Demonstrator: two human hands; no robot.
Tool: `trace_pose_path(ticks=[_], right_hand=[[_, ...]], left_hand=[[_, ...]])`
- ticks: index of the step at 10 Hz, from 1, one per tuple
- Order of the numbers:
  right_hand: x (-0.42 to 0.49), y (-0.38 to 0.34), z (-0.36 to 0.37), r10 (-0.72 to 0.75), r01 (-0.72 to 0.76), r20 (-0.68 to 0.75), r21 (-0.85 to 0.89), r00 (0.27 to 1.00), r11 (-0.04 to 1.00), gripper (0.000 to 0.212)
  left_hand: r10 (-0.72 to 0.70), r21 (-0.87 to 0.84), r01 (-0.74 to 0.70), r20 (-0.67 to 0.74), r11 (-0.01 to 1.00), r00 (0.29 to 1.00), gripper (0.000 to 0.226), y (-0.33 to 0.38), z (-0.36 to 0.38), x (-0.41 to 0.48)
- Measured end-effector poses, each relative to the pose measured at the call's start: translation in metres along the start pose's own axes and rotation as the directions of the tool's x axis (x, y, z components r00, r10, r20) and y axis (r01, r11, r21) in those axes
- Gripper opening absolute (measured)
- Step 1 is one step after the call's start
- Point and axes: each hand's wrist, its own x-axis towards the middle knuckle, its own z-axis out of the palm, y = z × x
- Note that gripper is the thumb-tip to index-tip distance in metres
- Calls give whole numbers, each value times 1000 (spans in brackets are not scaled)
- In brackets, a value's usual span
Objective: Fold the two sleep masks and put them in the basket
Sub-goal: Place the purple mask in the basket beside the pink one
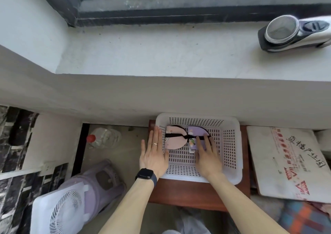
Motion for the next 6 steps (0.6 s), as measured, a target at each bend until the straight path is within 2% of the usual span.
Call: trace_pose_path(ticks=[2, 4, 5, 6], right_hand=[[3, -10, -16, 56, -49, 108, -74, 993, 996, 62], [8, -25, -76, 43, -6, 225, -161, 974, 987, 53], [-15, -42, -105, 55, -39, 141, -112, 988, 993, 48], [-51, -69, -138, 6, -8, -70, -26, 998, 1000, 44]], left_hand=[[10, 19, -11, 47, 1000, 999, 78, -1, -12, -2], [74, 73, -83, 120, 994, 990, 72, -3, -49, -6], [121, 76, -131, 124, 988, 985, 68, -6, -81, -11], [235, 83, -235, 7, 968, 972, 64, -10, -125, -22]])
